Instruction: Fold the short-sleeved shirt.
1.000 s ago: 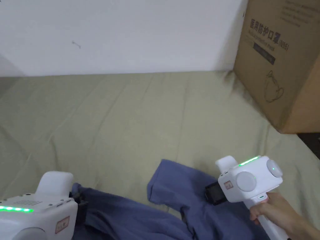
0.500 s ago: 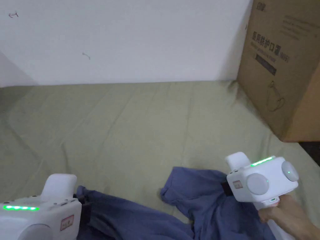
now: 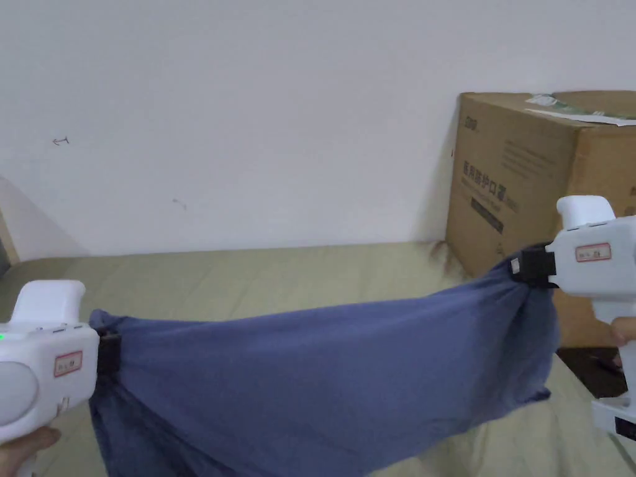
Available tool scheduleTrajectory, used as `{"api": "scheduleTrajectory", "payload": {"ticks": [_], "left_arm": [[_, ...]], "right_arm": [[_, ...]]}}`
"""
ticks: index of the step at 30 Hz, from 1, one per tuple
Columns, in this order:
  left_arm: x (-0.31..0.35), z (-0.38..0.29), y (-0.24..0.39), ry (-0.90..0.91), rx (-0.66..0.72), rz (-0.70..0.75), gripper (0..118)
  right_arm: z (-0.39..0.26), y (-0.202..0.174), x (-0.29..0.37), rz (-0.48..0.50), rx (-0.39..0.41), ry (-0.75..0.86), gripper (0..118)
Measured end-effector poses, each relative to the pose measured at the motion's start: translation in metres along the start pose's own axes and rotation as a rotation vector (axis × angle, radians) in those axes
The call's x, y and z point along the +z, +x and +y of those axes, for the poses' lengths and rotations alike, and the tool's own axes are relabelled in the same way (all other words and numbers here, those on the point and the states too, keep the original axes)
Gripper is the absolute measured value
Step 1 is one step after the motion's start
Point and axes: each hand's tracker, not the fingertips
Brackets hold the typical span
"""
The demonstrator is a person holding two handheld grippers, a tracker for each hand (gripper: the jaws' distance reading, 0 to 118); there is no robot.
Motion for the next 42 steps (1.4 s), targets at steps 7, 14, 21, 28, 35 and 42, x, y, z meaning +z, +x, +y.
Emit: {"api": "scheduleTrajectory", "payload": {"ticks": [7,14,21,28,35,42], "left_arm": [[0.038,0.083,-0.005,0.172,-0.01,0.029,4],[0.04,0.156,-0.01,0.243,-0.024,0.055,4],[0.008,0.195,-0.022,0.26,-0.042,0.061,4],[-0.057,0.226,-0.029,0.253,-0.022,0.061,4],[-0.11,0.241,-0.037,0.304,0.002,0.101,4],[-0.129,0.186,-0.025,0.206,-0.029,0.07,4]], "right_arm": [[0.069,0.003,0.03,-0.029,0.035,0.091,5],[0.127,-0.008,0.031,-0.024,0.02,0.129,5],[0.161,-0.01,0.004,-0.013,0.013,0.141,5],[0.175,-0.018,-0.042,-0.007,-0.022,0.13,5],[0.17,-0.027,-0.09,0.0,-0.006,0.095,5],[0.113,-0.02,-0.132,0.002,-0.04,0.006,5]]}}
